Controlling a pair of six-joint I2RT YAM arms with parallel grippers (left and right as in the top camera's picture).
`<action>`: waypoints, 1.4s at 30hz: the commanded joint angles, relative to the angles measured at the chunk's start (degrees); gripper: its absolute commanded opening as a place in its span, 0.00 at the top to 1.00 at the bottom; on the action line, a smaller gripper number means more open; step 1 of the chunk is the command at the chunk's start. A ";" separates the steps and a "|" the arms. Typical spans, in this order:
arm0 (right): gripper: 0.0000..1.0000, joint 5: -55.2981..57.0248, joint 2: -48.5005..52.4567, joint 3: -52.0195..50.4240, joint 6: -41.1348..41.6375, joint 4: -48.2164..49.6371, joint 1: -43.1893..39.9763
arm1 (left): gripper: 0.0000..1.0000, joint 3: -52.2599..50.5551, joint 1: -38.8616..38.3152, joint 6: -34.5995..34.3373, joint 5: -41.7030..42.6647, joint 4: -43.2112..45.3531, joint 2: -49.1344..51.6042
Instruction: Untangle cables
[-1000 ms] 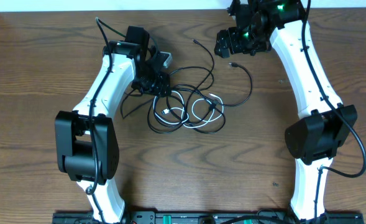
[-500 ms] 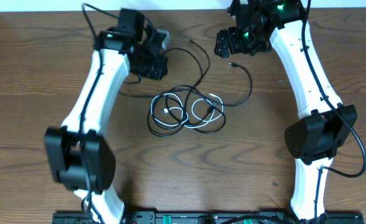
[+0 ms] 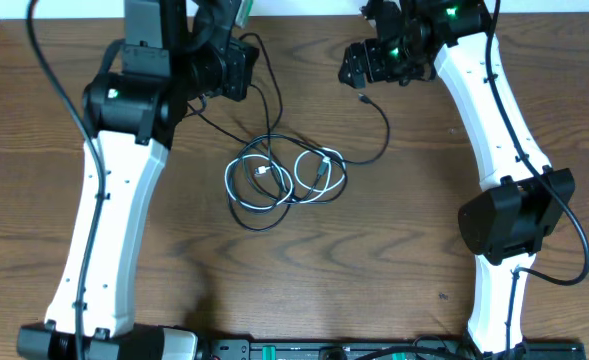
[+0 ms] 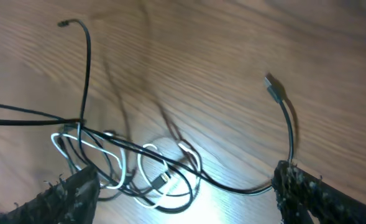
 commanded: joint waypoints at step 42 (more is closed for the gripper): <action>0.11 -18.53 0.28 -0.04 -10.80 6.10 -2.60 | 0.92 0.87 -0.31 -57.68 7.43 29.22 -6.60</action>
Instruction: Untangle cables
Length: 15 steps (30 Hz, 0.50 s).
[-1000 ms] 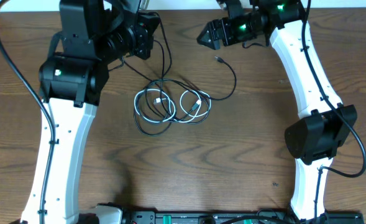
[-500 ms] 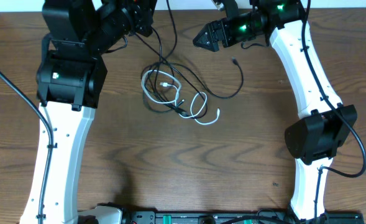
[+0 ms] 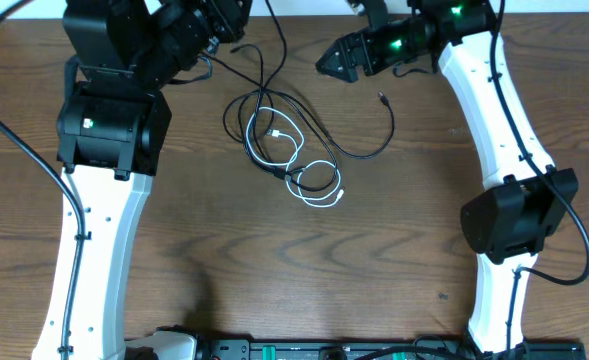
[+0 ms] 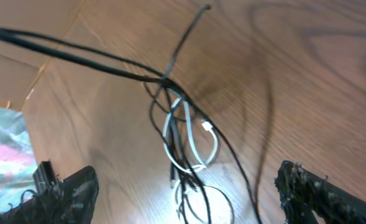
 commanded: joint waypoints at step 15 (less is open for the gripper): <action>0.11 3.37 0.28 -0.04 -0.31 -3.61 -5.20 | 0.44 0.72 -12.15 8.35 0.74 -9.16 4.20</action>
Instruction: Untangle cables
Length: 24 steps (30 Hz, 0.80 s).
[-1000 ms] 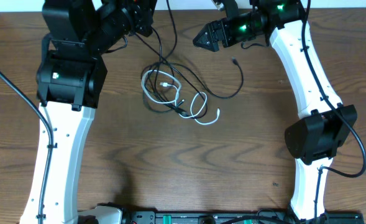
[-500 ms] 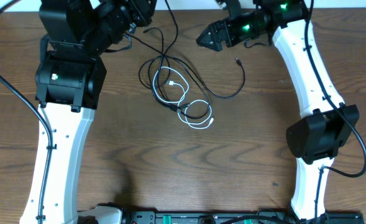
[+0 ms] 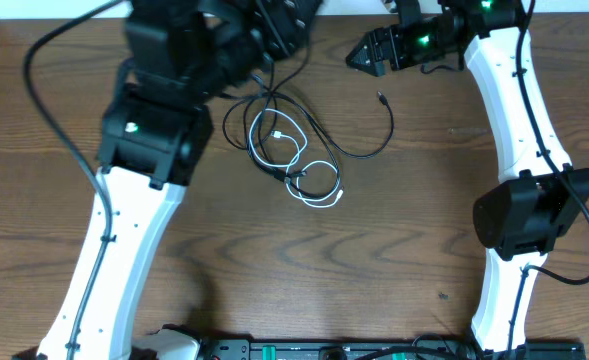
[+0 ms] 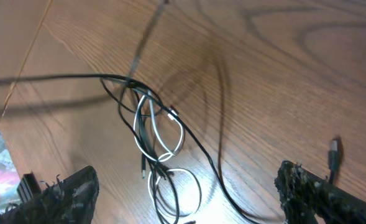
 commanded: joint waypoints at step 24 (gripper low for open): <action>0.01 -0.46 0.28 -0.07 -5.86 -1.73 2.01 | 0.16 0.66 3.87 40.63 -3.37 -28.59 9.11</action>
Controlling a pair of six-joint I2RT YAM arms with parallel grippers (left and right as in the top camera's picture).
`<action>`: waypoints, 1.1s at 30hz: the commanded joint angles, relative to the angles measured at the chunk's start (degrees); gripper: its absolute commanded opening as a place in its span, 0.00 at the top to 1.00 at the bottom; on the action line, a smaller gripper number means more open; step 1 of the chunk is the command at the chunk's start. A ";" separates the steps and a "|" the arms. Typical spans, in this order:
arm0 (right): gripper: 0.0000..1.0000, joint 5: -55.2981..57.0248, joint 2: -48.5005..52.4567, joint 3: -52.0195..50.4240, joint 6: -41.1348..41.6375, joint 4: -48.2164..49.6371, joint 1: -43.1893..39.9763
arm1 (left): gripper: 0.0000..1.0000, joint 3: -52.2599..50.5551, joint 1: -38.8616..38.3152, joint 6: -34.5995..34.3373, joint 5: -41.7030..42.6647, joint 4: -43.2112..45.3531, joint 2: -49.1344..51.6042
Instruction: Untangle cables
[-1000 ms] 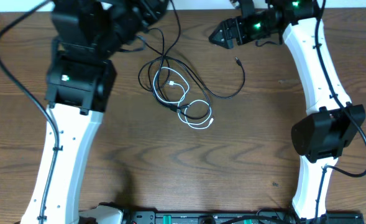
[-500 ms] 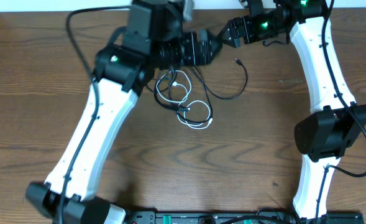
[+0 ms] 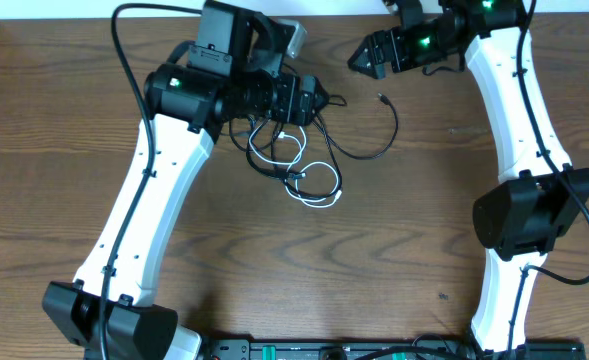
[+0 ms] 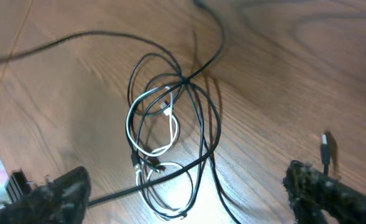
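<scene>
A black cable [image 3: 369, 152] and a white cable [image 3: 319, 195] lie knotted together on the wooden table, far of its middle. My left gripper [image 3: 314, 100] hovers at the tangle's far edge, apparently shut on a strand of the black cable. My right gripper [image 3: 359, 58] hangs open at the far right, holding nothing. In the right wrist view the white cable [image 4: 131, 124] loops through the black cable [image 4: 215, 124], between and beyond my wide-spread fingers [image 4: 332, 193]. The free black plug [image 4: 324, 144] lies apart from the knot.
The table's far edge [image 3: 74, 18] runs just behind both grippers. The left arm [image 3: 149, 210] crosses the table's left half. The right arm [image 3: 519, 130] stretches down the right side. A black rail [image 3: 304, 350] lines the near edge.
My left gripper has come down from high at the far edge to just beside the tangle. The black strand that ran taut now hangs slack. The right gripper has stayed put.
At first the tangle lay mid-table, with my left gripper at the far left on a black strand and the right one open. Later the left gripper was raised, the strand taut and the tangle shifted farther back. Now the left gripper is low and the loops are bunched.
</scene>
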 commanded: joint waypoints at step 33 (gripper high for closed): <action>0.01 -18.01 10.51 -0.07 -46.88 -7.67 2.25 | 0.16 0.76 5.14 1.14 -1.29 3.04 -2.80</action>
